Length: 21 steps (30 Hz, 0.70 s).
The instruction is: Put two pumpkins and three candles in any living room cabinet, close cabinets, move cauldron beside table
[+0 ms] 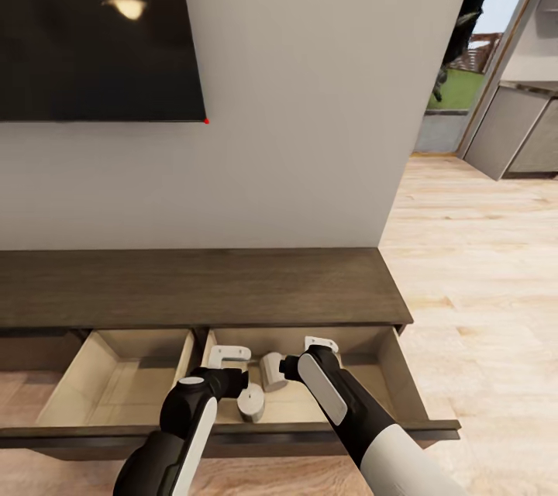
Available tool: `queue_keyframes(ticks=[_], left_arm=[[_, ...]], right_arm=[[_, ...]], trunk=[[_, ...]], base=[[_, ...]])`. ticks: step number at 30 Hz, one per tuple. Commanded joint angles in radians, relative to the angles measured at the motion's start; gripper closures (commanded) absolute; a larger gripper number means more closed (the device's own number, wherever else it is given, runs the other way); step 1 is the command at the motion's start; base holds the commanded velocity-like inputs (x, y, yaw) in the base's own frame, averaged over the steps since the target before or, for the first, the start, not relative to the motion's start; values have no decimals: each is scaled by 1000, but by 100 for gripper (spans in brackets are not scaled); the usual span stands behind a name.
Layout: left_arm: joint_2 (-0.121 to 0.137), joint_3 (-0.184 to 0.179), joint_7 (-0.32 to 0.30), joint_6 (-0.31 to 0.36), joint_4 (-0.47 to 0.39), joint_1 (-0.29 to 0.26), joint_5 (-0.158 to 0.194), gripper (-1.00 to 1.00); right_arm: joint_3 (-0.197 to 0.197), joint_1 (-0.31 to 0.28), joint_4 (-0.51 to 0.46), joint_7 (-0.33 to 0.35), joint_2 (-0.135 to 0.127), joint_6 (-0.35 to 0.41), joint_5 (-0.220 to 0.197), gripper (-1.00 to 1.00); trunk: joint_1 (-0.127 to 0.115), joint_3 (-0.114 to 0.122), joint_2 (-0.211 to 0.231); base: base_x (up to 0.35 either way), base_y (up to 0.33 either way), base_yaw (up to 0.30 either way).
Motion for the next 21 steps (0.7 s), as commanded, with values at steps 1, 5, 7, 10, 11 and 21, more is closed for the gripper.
queue_keyframes(ticks=[1,5,7,10,11,21], left_arm=[[0,0,0,1,0,0,0,-100],[0,1,0,4,-3,0,0,-100],[0,5,0,12,-13,0,0,-100],[0,10,0,49,-26,0,0,-100],[0,11,0,58,-29,0,0,-100],[0,75,-3,116,-45,-5,-1,-100]], right_arm=[[0,0,0,0,0,0,1,-100],[0,0,0,1,0,0,2,-100],[0,0,0,1,0,1,3,-100],[0,0,-1,1,0,1,3,-100],[0,0,0,1,0,1,3,-100],[0,0,0,1,0,2,4,-100]], trunk=[[-4,3,7],[-19,16,35],[-27,22,49],[-38,31,70],[-42,35,77],[-81,66,147]], base=[[-1,0,0],[0,0,0],[0,0,0],[0,0,0],[0,0,0],[0,0,0]])
